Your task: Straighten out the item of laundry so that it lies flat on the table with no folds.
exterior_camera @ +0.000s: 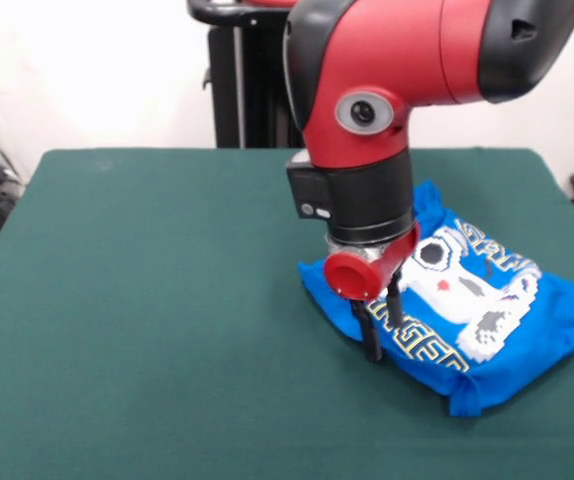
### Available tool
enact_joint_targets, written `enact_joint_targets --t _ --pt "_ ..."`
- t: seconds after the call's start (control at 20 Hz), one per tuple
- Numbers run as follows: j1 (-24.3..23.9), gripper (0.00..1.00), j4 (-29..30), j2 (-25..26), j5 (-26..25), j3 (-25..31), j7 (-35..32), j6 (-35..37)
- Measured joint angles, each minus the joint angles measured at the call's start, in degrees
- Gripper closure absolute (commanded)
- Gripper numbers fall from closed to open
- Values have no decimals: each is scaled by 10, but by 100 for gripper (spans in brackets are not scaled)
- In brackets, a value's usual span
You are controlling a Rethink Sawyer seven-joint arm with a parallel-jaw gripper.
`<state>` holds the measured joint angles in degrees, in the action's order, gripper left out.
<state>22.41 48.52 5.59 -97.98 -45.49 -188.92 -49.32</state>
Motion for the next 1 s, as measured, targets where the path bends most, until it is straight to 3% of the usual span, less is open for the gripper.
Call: enact_joint_targets --t 1.0 --pt "0 0 -2 46 -2 -7 0 0"
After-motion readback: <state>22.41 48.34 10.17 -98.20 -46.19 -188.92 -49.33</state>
